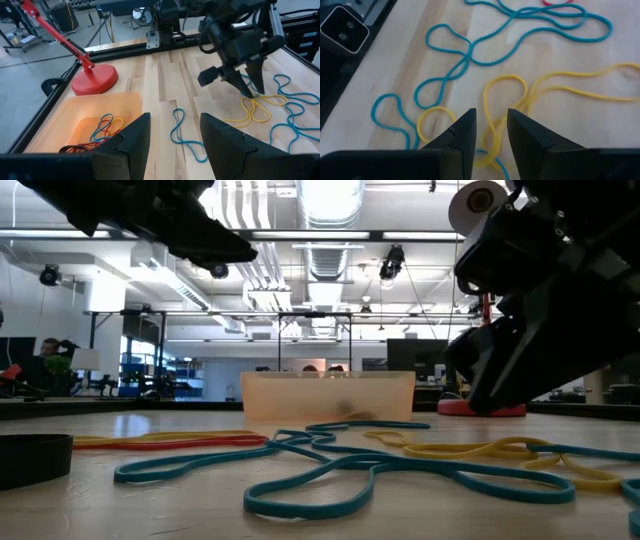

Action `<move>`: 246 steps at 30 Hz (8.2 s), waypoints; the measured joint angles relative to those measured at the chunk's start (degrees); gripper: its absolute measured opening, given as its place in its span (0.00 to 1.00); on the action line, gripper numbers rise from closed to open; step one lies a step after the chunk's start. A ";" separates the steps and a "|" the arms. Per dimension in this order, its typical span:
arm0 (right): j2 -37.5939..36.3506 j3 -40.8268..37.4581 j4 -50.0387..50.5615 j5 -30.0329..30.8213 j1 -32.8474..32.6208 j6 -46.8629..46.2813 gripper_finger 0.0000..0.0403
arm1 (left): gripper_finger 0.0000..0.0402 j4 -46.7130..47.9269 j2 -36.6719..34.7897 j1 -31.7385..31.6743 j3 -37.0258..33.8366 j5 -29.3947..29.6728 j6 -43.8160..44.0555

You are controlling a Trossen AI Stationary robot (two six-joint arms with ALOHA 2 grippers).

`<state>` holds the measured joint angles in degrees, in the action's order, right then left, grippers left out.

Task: Pick and place rubber bands into bin
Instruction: Put the yellow rubber band into the orange bin, then put the black rubber band into the orange bin

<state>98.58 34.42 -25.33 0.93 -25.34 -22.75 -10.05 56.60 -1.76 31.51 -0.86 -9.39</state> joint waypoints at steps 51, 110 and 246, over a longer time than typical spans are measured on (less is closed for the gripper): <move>-0.16 2.77 5.92 0.31 -1.23 1.51 0.02 | 0.39 -0.08 1.11 -0.02 0.00 0.00 0.00; -4.16 6.37 -11.15 9.66 37.69 39.94 0.02 | 0.39 -0.04 1.11 -0.02 0.00 -0.02 -0.09; -28.45 -0.48 33.47 -3.19 11.60 17.38 0.17 | 0.39 43.65 49.22 31.56 38.92 -2.62 11.76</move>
<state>70.13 33.93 8.14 -2.26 -13.74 -5.37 33.60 105.82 29.80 70.42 -3.49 2.37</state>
